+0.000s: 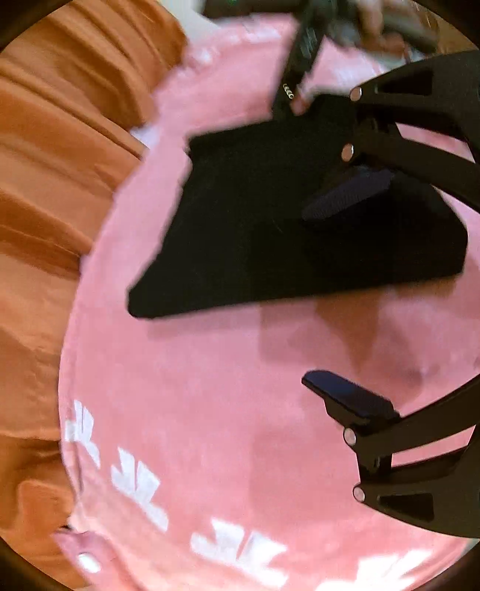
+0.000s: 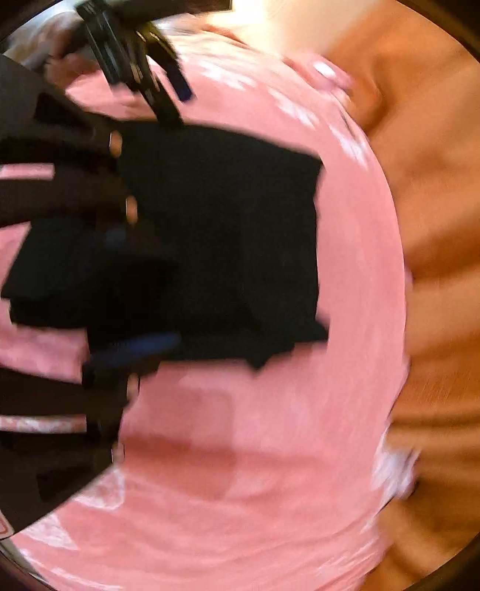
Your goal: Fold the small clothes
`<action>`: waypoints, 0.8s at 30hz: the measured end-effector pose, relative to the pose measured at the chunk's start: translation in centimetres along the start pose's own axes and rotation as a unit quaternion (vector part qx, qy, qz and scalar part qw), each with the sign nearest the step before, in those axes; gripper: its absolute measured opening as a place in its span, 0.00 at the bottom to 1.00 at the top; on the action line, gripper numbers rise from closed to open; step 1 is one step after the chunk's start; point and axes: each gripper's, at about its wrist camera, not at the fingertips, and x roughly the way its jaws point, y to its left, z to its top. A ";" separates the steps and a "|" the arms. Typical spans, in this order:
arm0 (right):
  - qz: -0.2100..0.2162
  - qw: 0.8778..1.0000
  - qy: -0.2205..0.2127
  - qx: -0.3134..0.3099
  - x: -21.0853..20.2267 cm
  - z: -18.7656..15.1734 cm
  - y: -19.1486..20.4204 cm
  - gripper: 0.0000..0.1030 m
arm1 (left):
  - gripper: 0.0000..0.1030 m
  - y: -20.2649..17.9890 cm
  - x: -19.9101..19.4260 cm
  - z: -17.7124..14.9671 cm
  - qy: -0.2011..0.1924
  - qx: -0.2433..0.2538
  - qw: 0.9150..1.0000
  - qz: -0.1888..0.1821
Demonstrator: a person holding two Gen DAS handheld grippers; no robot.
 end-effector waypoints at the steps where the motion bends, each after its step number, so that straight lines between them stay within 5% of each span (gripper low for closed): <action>1: 0.014 1.000 0.004 0.022 0.2 0.1 -0.8 0.53 | 0.88 0.2 0.2 0.3 0.003 -0.011 1.000 -0.017; 3: 0.049 0.998 0.008 0.048 0.8 0.2 -2.0 0.66 | 0.88 0.7 1.5 0.8 0.029 -0.042 0.997 -0.057; 6: 0.064 0.996 0.019 0.064 2.9 0.5 -2.4 0.70 | 0.90 1.1 4.1 0.9 0.049 -0.074 0.994 -0.060; 9: 0.076 0.996 0.007 0.057 4.0 0.4 -1.8 0.78 | 0.89 -0.4 4.6 1.0 0.022 -0.029 0.999 -0.034; 10: 0.068 0.997 0.008 0.044 4.1 0.4 -1.2 0.75 | 0.73 -0.9 4.6 1.0 0.016 -0.013 0.999 -0.029; 12: 0.074 0.997 0.004 0.022 3.9 0.7 0.0 0.34 | 0.52 -1.3 4.4 1.6 0.021 -0.006 0.998 -0.056; 13: 0.091 0.996 0.007 0.023 3.8 0.9 0.4 0.28 | 0.37 -1.5 4.0 2.2 0.025 -0.009 0.998 -0.053; 15: 0.094 0.995 -0.002 0.023 3.2 1.6 1.4 0.23 | 0.24 -1.5 2.6 3.3 0.021 -0.011 0.997 -0.067; 20: 0.142 0.984 -0.108 -0.001 -3.2 4.0 5.3 0.21 | 0.22 -1.2 -5.3 8.0 -0.078 0.022 0.991 -0.102; 24: 0.162 0.975 -0.153 -0.001 -5.2 6.6 6.4 0.27 | 0.39 1.1 -6.3 10.3 -0.098 0.007 0.992 -0.082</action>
